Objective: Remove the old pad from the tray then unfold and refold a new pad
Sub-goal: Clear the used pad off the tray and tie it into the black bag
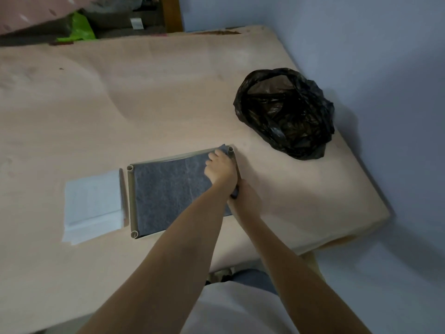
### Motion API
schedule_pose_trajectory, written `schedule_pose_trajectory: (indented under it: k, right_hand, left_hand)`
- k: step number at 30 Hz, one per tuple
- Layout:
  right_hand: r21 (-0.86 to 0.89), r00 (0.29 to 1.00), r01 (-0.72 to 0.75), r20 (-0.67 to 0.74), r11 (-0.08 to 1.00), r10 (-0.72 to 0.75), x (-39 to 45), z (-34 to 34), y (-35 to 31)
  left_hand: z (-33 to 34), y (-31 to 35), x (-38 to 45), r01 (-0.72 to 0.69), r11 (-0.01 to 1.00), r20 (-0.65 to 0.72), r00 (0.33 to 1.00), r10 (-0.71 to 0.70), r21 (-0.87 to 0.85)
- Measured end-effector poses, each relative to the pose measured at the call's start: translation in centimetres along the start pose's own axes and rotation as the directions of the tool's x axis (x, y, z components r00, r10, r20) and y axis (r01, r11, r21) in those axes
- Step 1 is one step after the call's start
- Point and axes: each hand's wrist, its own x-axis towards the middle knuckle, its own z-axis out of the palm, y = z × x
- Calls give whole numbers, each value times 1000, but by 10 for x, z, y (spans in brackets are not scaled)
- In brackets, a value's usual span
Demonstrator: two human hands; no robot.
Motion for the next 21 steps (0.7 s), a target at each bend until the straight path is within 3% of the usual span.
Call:
schedule_pose_trajectory:
  k: [2, 6, 10, 15, 21]
  right_hand:
    - [117, 987, -160, 25, 980, 158, -1, -1, -1]
    - [71, 980, -199, 22, 977, 197, -6, 4, 3]
    - [3, 980, -185, -76, 983, 185, -8, 8, -8]
    - [-22, 978, 31, -205, 999, -35, -22, 19, -26]
    - [-197, 932, 260, -204, 945, -299, -31, 29, -40]
  left_hand:
    - [-1, 1, 1, -13, 1000, 21, 1000, 13, 3]
    - [-6, -7, 2, -57, 998, 62, 997, 56, 21]
    - [-9, -21, 6, -80, 986, 44, 995, 87, -144]
    - [-11, -50, 10, -48, 864, -18, 999, 45, -501]
    - [-12, -92, 13, 27, 820, -33, 998, -56, -572]
